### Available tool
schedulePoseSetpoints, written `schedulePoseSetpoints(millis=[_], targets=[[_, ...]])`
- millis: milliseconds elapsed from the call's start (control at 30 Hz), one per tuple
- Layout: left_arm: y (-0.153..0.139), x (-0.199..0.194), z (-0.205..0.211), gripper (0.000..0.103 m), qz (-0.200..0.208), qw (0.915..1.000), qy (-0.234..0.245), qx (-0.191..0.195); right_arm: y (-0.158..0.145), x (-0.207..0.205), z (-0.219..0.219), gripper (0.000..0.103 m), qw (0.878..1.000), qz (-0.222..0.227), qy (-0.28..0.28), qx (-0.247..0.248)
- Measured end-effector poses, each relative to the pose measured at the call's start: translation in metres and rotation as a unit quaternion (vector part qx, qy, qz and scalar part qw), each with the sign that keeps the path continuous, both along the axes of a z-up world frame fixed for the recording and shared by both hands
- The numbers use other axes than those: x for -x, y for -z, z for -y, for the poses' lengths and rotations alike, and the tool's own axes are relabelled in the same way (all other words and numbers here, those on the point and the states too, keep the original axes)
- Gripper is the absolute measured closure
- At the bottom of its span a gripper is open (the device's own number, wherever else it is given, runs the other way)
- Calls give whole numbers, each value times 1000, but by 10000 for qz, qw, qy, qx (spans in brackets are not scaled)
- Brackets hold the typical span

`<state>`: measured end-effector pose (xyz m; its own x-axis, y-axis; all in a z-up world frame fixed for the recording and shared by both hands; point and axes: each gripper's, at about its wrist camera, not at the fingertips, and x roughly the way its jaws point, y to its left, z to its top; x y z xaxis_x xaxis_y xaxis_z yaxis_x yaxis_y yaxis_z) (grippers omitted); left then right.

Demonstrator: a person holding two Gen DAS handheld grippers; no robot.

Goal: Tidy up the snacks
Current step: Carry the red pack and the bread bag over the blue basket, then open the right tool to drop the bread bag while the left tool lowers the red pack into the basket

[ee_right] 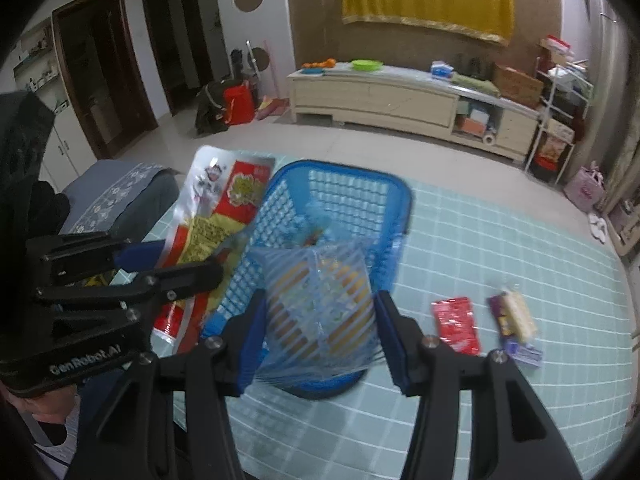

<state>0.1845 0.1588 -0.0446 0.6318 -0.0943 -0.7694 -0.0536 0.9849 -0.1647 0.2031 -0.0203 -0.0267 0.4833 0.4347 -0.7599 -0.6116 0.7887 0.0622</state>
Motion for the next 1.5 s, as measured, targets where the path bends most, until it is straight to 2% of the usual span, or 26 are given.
schedulePoseSetpoints(millis=[300, 633, 733, 767, 1133, 1500], targets=[[10, 0, -44, 73, -101, 9995, -255, 125, 26, -8, -42, 46, 9990, -430, -33, 151], [13, 4, -53, 73, -98, 9991, -353, 222, 48, -17, -65, 44, 9956, -882, -153, 273], [14, 5, -52, 73, -121, 9989, -389, 252, 47, -18, -60, 21, 9961, -835, -155, 220], [13, 7, -50, 73, -125, 9989, -385, 255, 44, -17, -55, 18, 9965, -823, -126, 120], [0, 11, -30, 73, -49, 9995, -220, 233, 12, -10, -16, 17, 9978, -451, 486, 0], [3, -4, 0, 73, -40, 9999, 66, 71, 9, -11, 12, 17, 9957, -159, 904, 127]])
